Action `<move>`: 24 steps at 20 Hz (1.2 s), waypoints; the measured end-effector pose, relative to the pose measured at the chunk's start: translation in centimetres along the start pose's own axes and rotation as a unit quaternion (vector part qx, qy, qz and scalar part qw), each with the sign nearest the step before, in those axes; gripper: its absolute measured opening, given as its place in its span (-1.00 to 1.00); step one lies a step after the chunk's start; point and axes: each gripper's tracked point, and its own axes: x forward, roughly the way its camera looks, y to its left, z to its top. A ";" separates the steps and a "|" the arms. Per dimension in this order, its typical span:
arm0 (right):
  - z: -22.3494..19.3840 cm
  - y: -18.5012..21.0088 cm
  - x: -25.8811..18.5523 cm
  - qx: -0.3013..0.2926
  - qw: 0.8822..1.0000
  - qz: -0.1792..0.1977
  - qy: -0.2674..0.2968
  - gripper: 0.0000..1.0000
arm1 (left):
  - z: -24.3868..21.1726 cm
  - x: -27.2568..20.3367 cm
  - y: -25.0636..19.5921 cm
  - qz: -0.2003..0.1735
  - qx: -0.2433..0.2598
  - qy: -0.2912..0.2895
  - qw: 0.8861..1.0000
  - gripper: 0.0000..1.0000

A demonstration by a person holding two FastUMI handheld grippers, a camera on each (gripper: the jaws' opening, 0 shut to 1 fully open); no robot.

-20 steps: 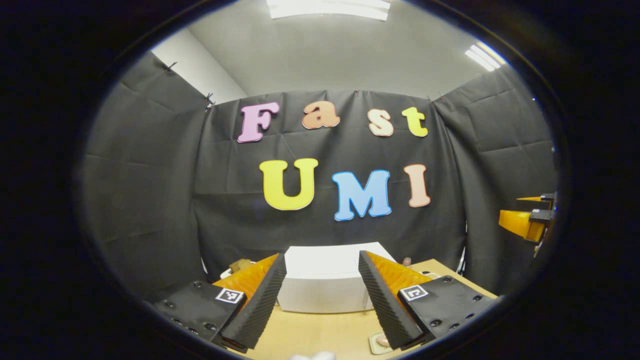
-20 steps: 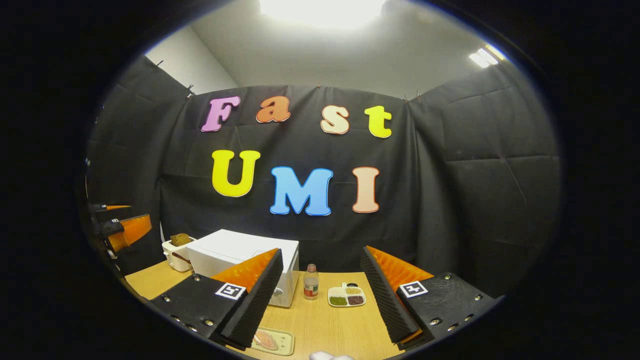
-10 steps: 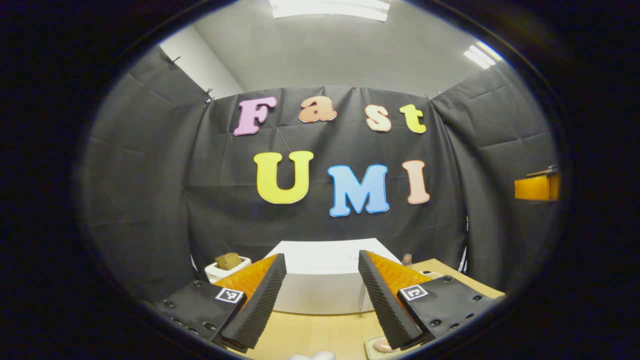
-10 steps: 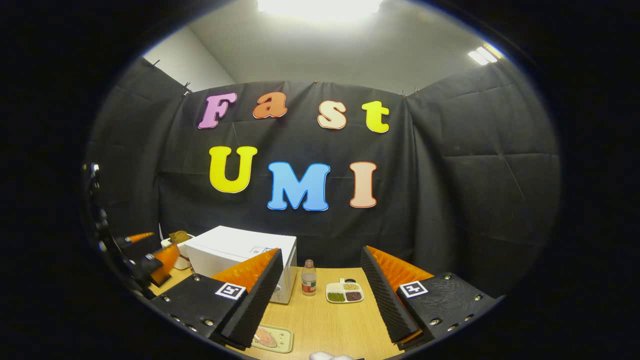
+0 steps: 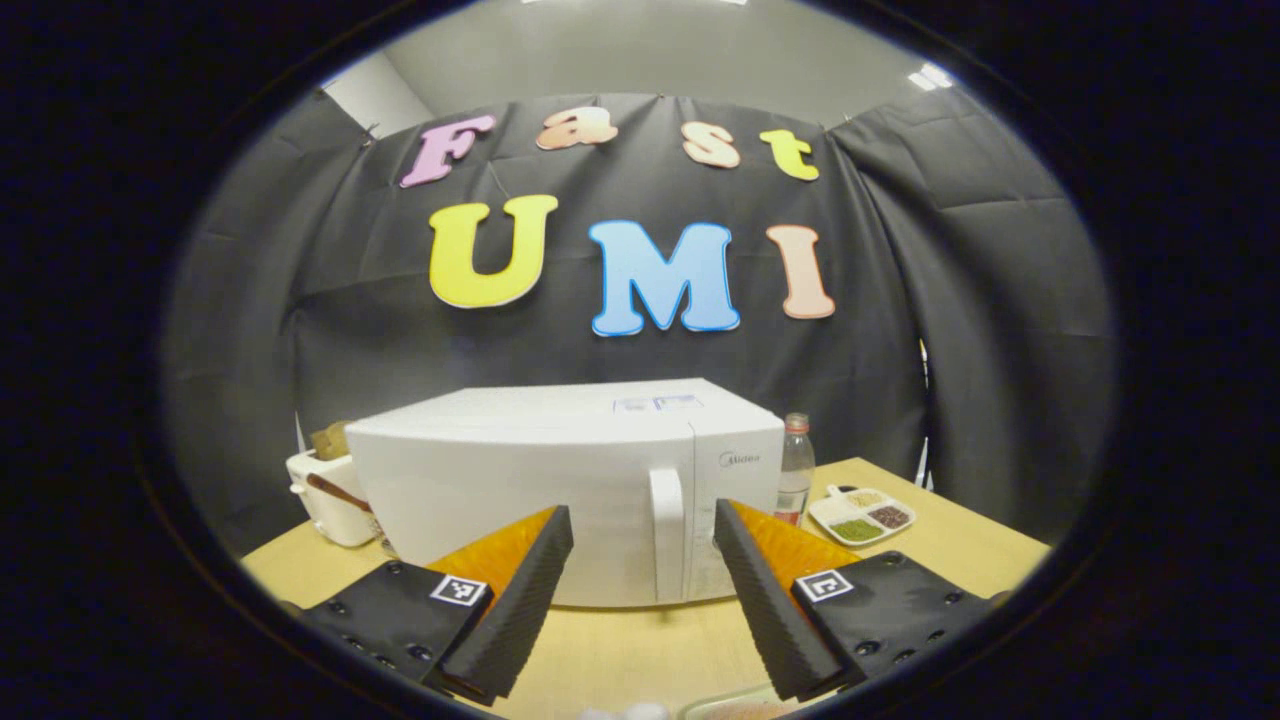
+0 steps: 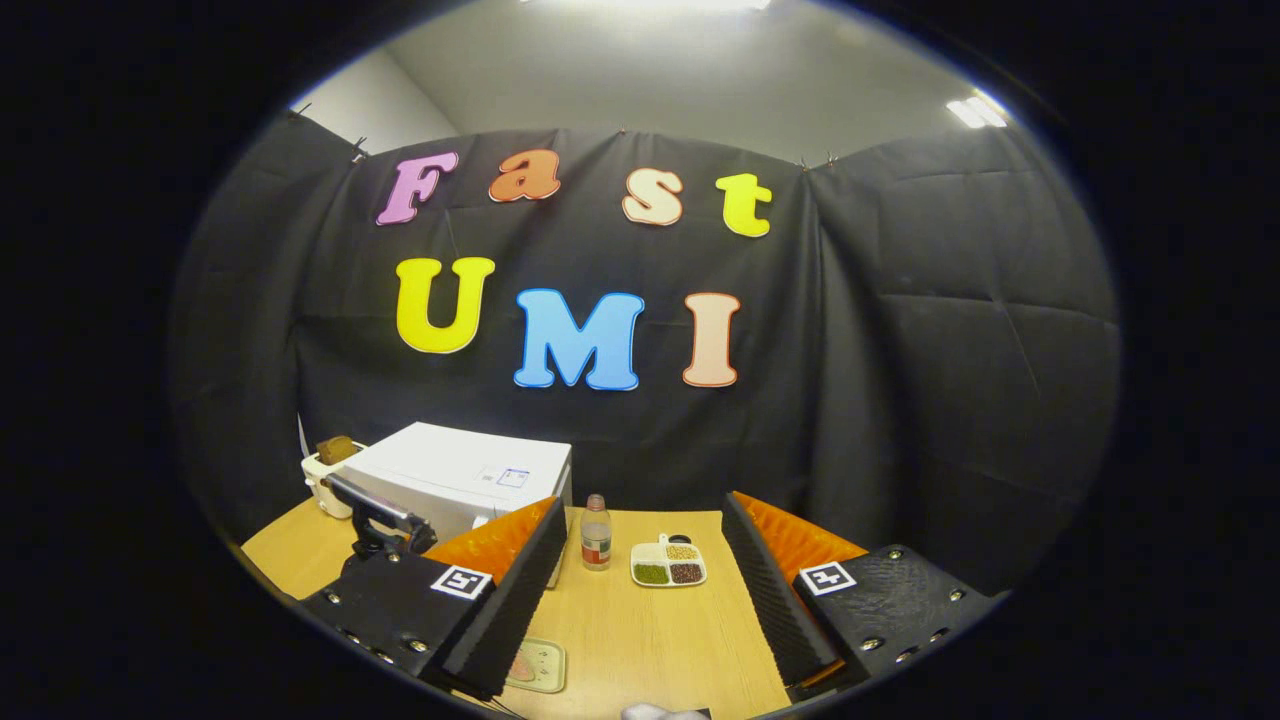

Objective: Open the microwave oven with the left hand, put the food in, and close the microwave oven.

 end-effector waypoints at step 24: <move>-3.2 -0.4 0.2 0.005 0.999 -0.015 0.041 0.92 | -5.0 6.8 -0.6 -0.013 -0.011 0.065 0.998 -0.54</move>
